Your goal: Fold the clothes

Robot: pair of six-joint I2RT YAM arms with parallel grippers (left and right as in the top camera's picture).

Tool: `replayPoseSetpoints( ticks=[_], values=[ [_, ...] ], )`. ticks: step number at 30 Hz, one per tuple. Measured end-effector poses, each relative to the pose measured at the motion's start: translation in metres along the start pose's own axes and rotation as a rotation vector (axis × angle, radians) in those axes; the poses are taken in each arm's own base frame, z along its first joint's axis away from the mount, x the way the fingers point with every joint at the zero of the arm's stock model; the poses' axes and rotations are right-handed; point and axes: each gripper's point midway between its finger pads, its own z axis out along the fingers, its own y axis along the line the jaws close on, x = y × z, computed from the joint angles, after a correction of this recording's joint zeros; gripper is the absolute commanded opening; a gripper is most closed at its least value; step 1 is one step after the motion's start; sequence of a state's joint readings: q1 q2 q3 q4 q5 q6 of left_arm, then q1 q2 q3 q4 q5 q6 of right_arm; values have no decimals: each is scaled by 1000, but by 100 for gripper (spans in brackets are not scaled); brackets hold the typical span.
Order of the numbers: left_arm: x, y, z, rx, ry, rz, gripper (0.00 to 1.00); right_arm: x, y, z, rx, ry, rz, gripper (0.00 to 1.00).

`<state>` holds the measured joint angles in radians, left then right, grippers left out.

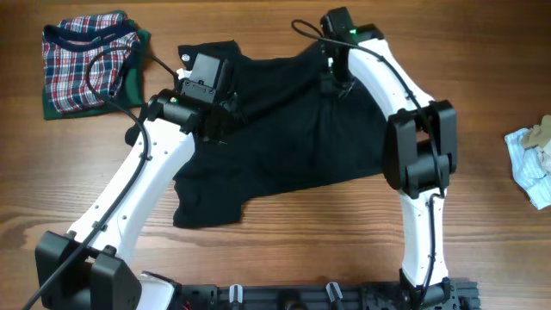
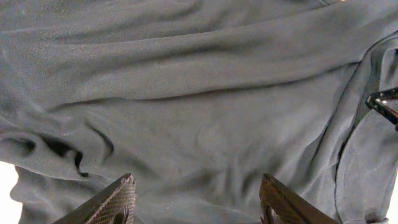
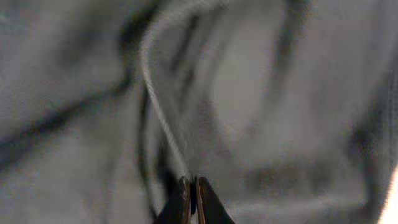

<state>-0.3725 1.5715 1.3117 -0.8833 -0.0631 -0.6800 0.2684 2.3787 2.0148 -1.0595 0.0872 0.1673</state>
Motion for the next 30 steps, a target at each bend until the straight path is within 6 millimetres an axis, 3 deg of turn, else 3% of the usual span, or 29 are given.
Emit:
replayPoseSetpoints(
  ticks=[2,6,8,9,10,12,14,18,21,25,30],
  values=[
    [0,0,0,0,0,0,64,0,-25,-7,4,24,49,4],
    [0,0,0,0,0,0,64,0,-104,-16,-8,34,219,4],
    [0,0,0,0,0,0,64,2,-129,-20,-20,32,276,4],
    [0,0,0,0,0,0,64,4,-139,-22,-44,31,293,10],
    [0,0,0,0,0,0,64,4,-140,-24,-78,30,286,33],
    [0,0,0,1,-1,0,64,4,-119,-26,-183,37,212,63],
    [-1,-1,0,3,-3,0,64,3,-91,-30,-271,35,129,66],
    [-1,-1,0,3,-3,0,64,1,-41,-33,-376,20,6,61],
    [-1,-1,0,3,-3,0,64,9,-19,-19,-401,34,-20,52],
    [-1,-1,0,2,-2,0,64,17,-14,2,-405,49,43,46],
    [-1,-1,0,2,-3,0,64,18,-13,6,-407,54,72,36]
  ],
)
